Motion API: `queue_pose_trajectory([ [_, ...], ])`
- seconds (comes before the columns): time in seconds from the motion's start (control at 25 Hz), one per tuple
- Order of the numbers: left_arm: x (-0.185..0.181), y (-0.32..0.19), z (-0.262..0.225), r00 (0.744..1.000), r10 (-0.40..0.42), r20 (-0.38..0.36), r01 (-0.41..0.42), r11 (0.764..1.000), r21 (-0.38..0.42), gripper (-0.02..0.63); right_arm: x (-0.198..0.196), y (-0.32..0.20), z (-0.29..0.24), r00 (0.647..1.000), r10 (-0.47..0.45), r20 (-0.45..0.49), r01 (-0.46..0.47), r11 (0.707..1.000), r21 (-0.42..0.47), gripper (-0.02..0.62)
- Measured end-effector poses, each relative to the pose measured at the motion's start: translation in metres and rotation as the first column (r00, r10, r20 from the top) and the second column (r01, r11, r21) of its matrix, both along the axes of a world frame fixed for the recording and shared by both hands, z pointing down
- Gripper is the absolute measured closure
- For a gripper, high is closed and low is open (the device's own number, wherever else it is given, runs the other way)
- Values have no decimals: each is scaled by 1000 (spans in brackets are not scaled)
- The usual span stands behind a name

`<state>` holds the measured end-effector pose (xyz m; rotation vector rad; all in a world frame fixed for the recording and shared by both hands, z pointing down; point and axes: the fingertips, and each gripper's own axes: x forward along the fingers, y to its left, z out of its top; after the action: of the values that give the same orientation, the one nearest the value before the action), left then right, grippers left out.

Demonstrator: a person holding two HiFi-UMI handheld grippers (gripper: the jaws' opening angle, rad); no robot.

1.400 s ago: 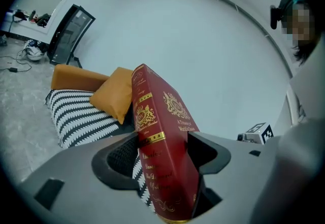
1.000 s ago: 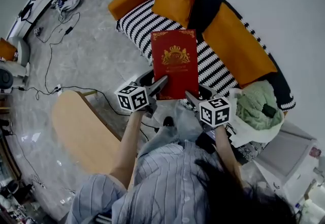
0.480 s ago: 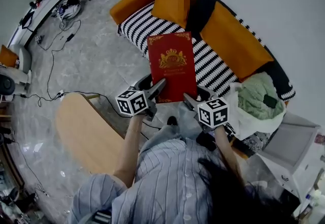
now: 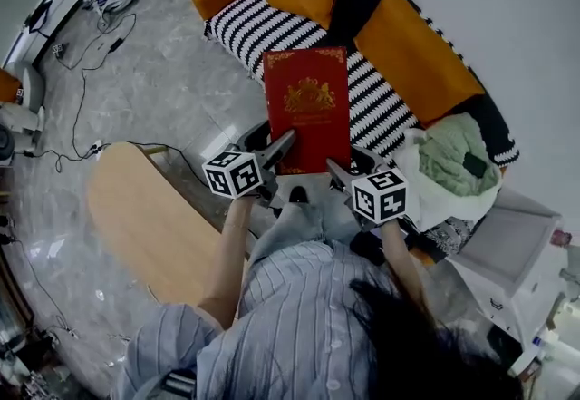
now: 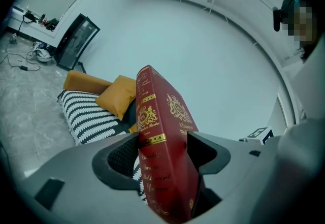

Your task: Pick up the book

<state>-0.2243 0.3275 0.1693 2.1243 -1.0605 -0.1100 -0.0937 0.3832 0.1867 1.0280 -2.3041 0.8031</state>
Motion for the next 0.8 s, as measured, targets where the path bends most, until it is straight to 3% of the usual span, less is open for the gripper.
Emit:
queue_pose_trajectory([
  [0.32, 6, 8, -1, 999, -37, -26, 37, 999, -10, 299, 8, 4, -6, 1000, -11, 12, 11, 1000, -9, 356],
  [0.56, 48, 40, -6, 999, -49, -8, 49, 999, 16, 302, 51, 35, -7, 999, -26, 29, 25, 1000, 5, 356],
  [0.8, 57, 53, -16, 998, -67, -1, 67, 998, 16, 302, 62, 43, -16, 998, -57, 17, 57, 998, 20, 356],
])
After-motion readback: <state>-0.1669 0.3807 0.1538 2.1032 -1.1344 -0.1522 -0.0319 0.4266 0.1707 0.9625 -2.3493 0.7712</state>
